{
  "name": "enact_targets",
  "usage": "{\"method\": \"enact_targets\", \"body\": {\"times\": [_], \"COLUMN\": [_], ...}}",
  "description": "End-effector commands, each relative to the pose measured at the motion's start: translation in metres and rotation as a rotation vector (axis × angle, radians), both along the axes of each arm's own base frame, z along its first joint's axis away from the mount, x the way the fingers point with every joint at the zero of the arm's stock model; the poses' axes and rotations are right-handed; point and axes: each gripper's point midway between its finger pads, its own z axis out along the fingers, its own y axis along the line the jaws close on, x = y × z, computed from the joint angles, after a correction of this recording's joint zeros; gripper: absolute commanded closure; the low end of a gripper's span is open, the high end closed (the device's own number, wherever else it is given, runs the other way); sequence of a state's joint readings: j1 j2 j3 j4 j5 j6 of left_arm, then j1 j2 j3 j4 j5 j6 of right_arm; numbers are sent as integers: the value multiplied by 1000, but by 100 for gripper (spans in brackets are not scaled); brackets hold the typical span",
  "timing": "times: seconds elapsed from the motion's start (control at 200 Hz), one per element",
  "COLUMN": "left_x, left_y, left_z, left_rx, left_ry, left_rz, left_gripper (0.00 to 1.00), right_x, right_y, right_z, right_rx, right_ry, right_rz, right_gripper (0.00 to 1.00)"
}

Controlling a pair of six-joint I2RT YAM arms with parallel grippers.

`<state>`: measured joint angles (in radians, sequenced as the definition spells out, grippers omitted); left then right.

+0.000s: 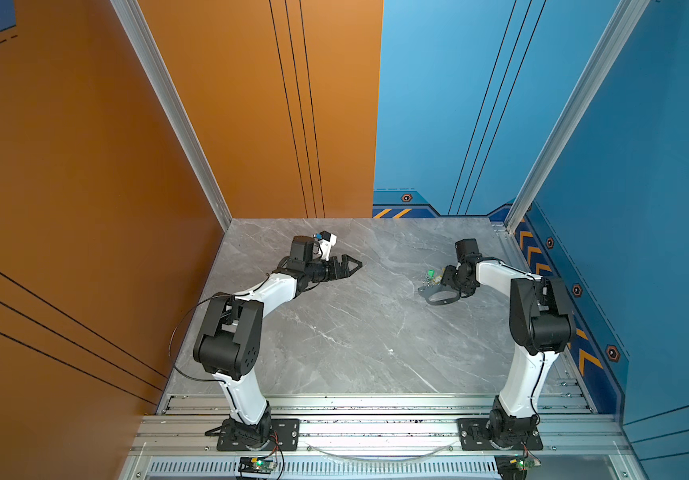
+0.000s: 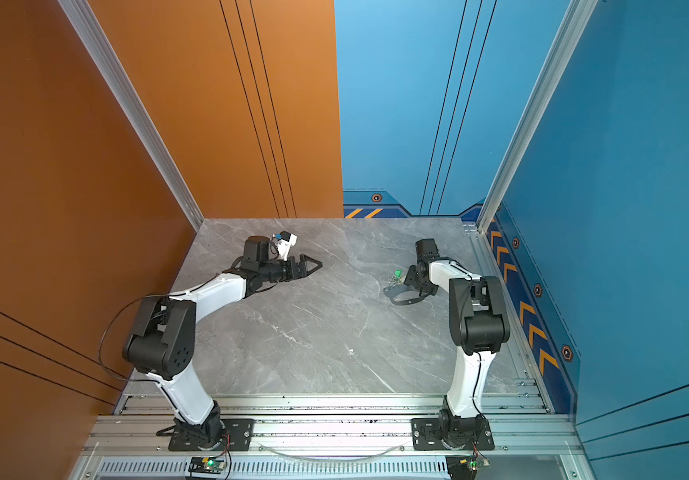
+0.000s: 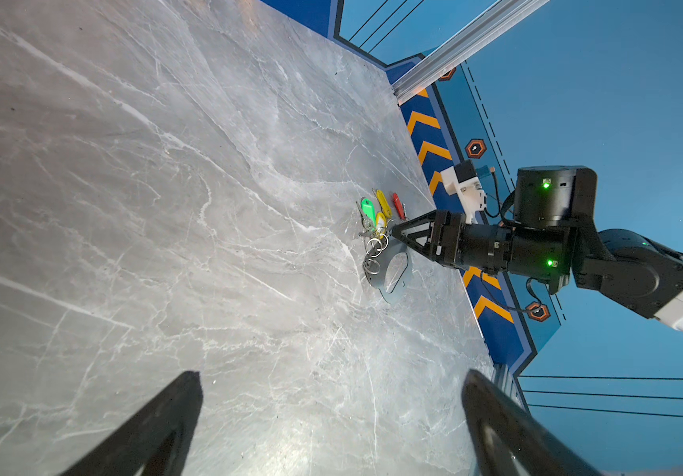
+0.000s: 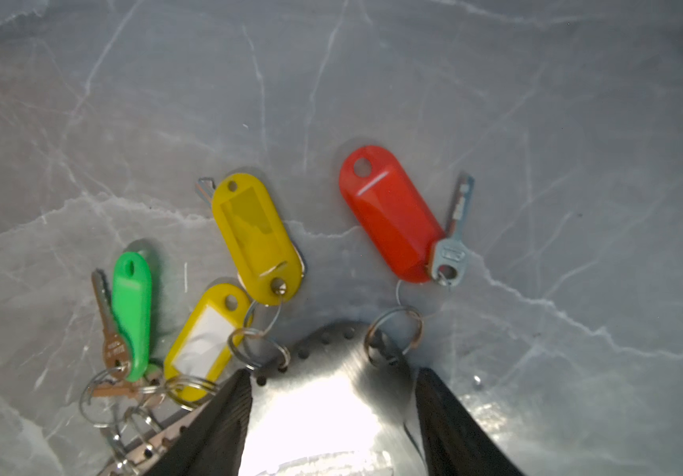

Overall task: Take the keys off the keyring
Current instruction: 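Lower the right gripper onto the metal plate edge and close on it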

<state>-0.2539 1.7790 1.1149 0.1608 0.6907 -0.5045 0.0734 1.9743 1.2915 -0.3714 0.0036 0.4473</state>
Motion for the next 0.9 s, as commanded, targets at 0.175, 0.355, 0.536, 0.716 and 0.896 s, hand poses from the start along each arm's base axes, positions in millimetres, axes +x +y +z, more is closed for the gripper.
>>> {"method": "enact_targets", "body": {"times": [0.175,0.355,0.536,0.716,0.896], "left_x": [-7,-9,-18,-24,-28], "left_y": [8,6,-2,-20,-44], "left_z": [1,-3,-13,-19,-31], "left_rx": [41,52,77,88,107], "left_ry": [0,16,44,65,101], "left_rz": [-19,-30,-56,-89,-135], "left_gripper": [0,0,2,3,6], "right_x": [-5,-4,-9,-15,-15], "right_y": [42,72,102,135,160], "right_z": [-21,-26,-28,-23,1], "right_rx": [59,58,80,149,216], "right_ry": [96,133,140,130,74], "right_rz": [179,325,413,483,520], "right_gripper": [37,37,38,38,37]}}
